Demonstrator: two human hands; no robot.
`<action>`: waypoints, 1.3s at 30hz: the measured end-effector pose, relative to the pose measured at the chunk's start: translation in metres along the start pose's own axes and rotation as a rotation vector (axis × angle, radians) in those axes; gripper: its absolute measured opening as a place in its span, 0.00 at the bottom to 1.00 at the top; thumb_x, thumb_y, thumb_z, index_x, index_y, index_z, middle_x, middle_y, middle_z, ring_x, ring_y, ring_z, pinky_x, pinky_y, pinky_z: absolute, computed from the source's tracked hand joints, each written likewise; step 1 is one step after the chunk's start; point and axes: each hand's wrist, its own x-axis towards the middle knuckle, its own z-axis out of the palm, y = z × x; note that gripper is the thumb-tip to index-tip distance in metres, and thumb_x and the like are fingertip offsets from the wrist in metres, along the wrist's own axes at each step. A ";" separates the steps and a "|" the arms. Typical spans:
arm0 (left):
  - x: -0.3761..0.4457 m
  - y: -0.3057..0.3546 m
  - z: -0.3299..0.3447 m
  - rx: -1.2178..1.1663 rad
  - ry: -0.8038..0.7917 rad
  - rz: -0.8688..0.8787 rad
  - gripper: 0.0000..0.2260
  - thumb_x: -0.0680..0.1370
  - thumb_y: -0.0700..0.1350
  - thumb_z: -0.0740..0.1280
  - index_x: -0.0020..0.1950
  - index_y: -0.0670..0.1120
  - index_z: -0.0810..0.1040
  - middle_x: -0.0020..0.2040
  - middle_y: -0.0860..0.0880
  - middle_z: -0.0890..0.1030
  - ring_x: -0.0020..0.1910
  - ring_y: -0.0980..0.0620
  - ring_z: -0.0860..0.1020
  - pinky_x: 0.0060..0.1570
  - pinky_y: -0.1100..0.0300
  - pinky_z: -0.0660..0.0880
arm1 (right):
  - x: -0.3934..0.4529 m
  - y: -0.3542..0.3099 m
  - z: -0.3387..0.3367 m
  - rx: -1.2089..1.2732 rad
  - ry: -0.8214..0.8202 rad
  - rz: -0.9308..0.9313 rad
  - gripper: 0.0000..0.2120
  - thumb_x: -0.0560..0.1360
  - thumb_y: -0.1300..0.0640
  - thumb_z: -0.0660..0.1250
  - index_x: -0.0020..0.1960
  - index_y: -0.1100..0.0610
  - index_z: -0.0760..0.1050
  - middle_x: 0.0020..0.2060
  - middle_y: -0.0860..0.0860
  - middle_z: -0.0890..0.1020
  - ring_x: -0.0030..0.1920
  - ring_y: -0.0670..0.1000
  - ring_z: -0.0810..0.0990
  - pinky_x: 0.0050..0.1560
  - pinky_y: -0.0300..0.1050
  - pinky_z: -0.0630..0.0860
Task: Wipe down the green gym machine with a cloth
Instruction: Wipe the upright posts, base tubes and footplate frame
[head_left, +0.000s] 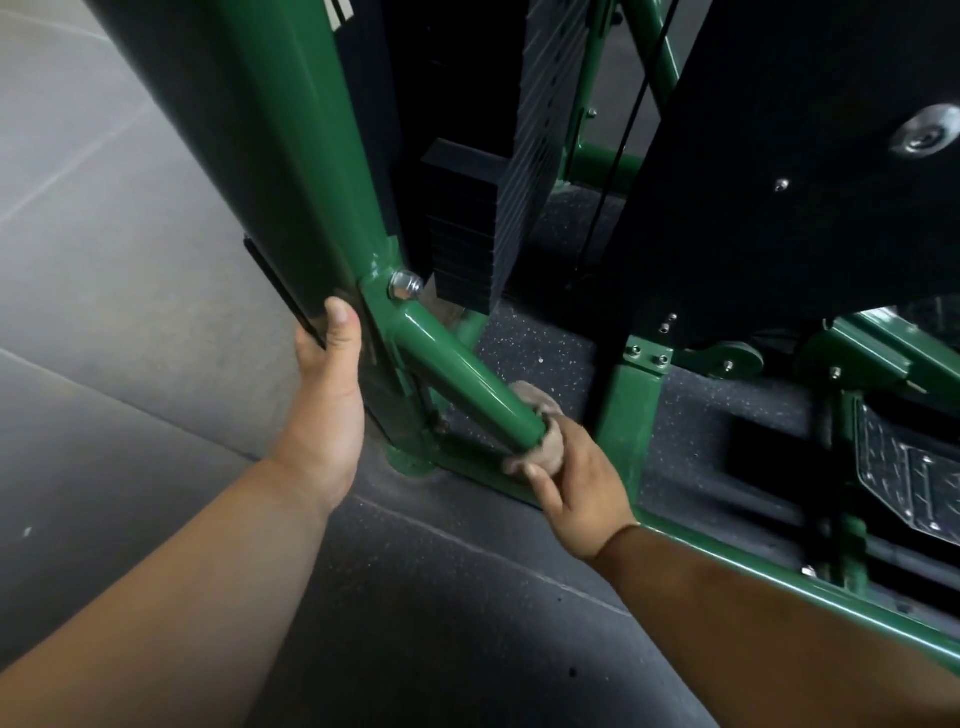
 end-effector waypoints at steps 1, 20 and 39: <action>-0.001 0.001 0.000 -0.002 -0.003 0.004 0.54 0.62 0.86 0.56 0.84 0.64 0.50 0.79 0.63 0.61 0.80 0.53 0.62 0.81 0.46 0.56 | -0.010 0.021 0.001 -0.078 -0.022 0.033 0.29 0.81 0.42 0.64 0.77 0.55 0.65 0.64 0.53 0.79 0.62 0.52 0.79 0.64 0.49 0.76; 0.012 -0.010 -0.003 0.038 0.008 0.094 0.63 0.54 0.89 0.58 0.83 0.59 0.58 0.80 0.60 0.66 0.78 0.57 0.67 0.81 0.48 0.59 | -0.002 0.021 0.016 -0.308 0.320 -0.296 0.45 0.73 0.54 0.80 0.82 0.54 0.59 0.60 0.61 0.77 0.54 0.63 0.77 0.54 0.57 0.76; 0.002 0.000 -0.005 -0.004 -0.010 0.004 0.44 0.67 0.80 0.57 0.78 0.60 0.64 0.75 0.53 0.73 0.74 0.51 0.72 0.74 0.47 0.64 | 0.049 -0.038 0.006 -1.285 0.076 -1.016 0.23 0.77 0.57 0.61 0.71 0.58 0.79 0.77 0.53 0.72 0.81 0.54 0.62 0.80 0.61 0.46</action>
